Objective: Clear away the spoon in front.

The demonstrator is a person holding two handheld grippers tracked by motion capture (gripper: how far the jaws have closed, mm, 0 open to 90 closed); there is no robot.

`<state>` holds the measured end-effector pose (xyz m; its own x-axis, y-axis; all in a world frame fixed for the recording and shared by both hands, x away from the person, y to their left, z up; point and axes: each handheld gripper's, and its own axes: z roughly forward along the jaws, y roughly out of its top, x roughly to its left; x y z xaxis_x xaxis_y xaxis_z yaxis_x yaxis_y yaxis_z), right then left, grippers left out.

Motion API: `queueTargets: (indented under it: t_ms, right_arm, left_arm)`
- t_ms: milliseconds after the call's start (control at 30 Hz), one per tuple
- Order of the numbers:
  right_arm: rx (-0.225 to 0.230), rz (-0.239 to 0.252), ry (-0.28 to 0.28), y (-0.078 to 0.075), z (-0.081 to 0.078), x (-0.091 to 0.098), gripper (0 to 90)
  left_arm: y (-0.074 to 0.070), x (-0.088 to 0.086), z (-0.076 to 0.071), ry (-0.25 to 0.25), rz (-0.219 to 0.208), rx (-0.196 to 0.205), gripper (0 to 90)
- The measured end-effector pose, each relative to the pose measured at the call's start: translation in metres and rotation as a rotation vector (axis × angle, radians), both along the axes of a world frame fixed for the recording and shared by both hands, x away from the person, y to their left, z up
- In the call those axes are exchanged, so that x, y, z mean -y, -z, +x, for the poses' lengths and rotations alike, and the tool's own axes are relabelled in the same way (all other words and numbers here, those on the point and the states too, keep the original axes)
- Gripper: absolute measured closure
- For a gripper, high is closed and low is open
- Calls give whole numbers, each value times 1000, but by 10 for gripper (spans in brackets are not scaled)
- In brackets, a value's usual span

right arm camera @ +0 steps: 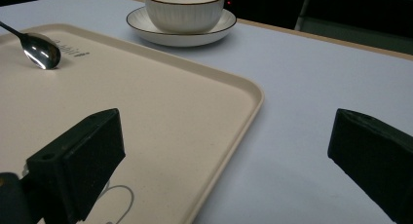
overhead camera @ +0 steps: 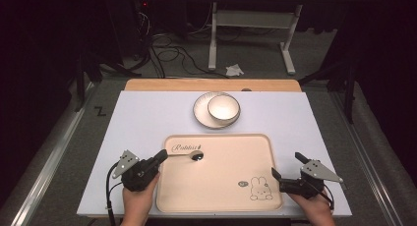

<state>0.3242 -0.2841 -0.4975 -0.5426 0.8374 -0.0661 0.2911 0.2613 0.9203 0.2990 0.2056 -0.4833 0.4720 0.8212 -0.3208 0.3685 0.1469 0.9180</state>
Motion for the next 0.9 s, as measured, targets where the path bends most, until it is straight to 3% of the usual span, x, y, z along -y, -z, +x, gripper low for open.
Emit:
queueTargets:
  t_ms: [533, 900]
  right_arm:
    - [4, 2, -1, -1, 0, 2, 7]
    - [5, 4, 1, -1, -1, 2, 6]
  left_arm:
    - [4, 1, 1, -17, 25, -28, 856]
    - [3, 5, -2, -1, 37, -33, 835]
